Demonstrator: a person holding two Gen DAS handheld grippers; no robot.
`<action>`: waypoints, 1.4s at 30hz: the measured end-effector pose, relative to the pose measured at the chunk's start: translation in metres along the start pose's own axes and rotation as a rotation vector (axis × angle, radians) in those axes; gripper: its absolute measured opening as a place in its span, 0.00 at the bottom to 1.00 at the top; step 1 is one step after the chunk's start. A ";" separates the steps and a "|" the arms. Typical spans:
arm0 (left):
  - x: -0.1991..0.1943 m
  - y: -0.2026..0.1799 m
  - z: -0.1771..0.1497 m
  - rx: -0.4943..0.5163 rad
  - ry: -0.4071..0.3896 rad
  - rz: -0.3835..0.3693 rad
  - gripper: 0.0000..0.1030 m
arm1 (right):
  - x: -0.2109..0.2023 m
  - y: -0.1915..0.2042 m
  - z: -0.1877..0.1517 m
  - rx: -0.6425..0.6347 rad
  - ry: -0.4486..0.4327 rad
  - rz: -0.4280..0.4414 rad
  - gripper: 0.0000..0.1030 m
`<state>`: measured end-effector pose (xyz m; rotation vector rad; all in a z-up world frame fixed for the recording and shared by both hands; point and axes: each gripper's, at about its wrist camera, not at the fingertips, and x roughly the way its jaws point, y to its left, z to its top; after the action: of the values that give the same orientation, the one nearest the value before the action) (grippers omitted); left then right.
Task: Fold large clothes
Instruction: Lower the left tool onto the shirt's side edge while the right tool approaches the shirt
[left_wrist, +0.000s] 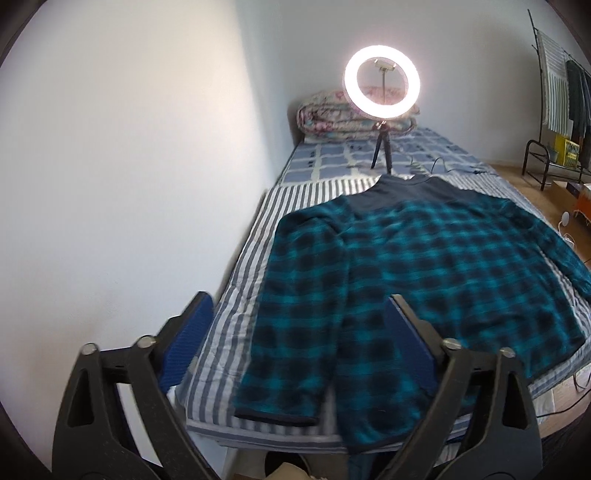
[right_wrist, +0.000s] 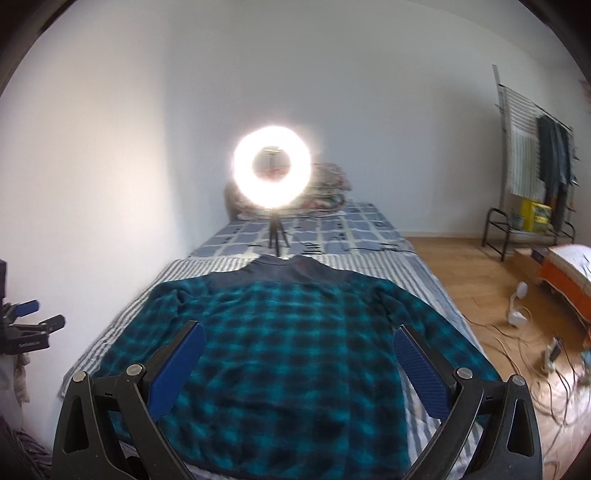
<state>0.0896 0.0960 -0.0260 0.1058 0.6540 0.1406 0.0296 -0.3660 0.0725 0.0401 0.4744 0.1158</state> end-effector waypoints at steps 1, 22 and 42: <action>0.011 0.009 -0.001 -0.011 0.025 -0.002 0.83 | 0.006 0.005 0.004 -0.008 0.005 0.018 1.00; 0.217 0.096 -0.080 -0.255 0.548 -0.192 0.44 | 0.129 0.049 -0.024 -0.011 0.250 0.325 0.64; 0.219 0.089 -0.050 -0.298 0.468 -0.220 0.01 | 0.129 0.060 -0.027 -0.085 0.296 0.361 0.54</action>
<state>0.2221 0.2218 -0.1836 -0.2943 1.0971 0.0478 0.1246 -0.2911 -0.0061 0.0253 0.7550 0.5013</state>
